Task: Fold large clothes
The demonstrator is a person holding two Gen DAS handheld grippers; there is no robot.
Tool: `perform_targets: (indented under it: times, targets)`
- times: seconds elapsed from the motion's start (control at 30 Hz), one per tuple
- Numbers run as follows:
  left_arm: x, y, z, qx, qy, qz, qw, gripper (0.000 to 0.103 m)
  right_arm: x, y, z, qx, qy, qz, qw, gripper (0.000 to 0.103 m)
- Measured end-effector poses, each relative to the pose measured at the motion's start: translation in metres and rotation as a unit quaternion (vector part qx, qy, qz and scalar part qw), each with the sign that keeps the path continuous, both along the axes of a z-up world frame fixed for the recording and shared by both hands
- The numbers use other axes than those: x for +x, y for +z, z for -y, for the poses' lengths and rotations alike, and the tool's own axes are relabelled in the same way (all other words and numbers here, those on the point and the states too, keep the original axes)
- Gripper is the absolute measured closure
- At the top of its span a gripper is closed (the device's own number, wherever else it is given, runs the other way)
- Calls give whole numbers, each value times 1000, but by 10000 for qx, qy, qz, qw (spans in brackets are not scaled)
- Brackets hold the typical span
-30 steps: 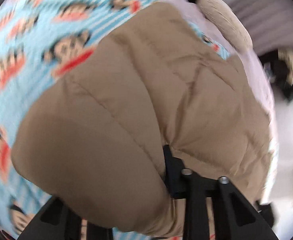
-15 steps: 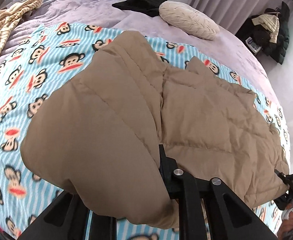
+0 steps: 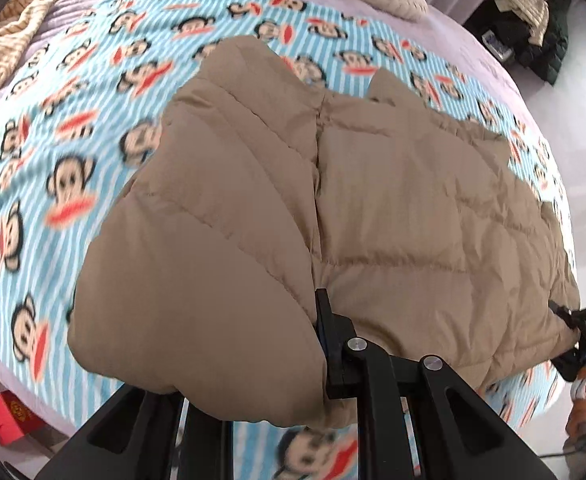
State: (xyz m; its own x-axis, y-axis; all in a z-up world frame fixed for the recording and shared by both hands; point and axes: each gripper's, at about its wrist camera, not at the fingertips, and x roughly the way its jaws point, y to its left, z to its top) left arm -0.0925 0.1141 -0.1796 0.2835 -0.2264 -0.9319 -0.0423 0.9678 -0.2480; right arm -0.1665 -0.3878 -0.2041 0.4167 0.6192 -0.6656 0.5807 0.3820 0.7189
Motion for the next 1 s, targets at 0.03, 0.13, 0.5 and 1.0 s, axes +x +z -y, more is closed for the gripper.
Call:
perform_targets:
  times: [0.03,0.13,0.5,1.0]
  targets:
    - [-6,-5,-4,-16,-35,-72,10000,83,-8,-2,-2,-58,-21,-72,10000,82]
    - [-15,-10,-16,11,-58,-135,9999,78,-14,-8,-6,-140,-207,-208,9995,81]
    - [-44,30,-67,516,-186,-24,9985,78,10,32,-20,-1758,84,-867,9806,49]
    - [-5,-33,-54,1260,-438,-238,9908,78,-7,106,-73,-4024,1218,-281,9069,80]
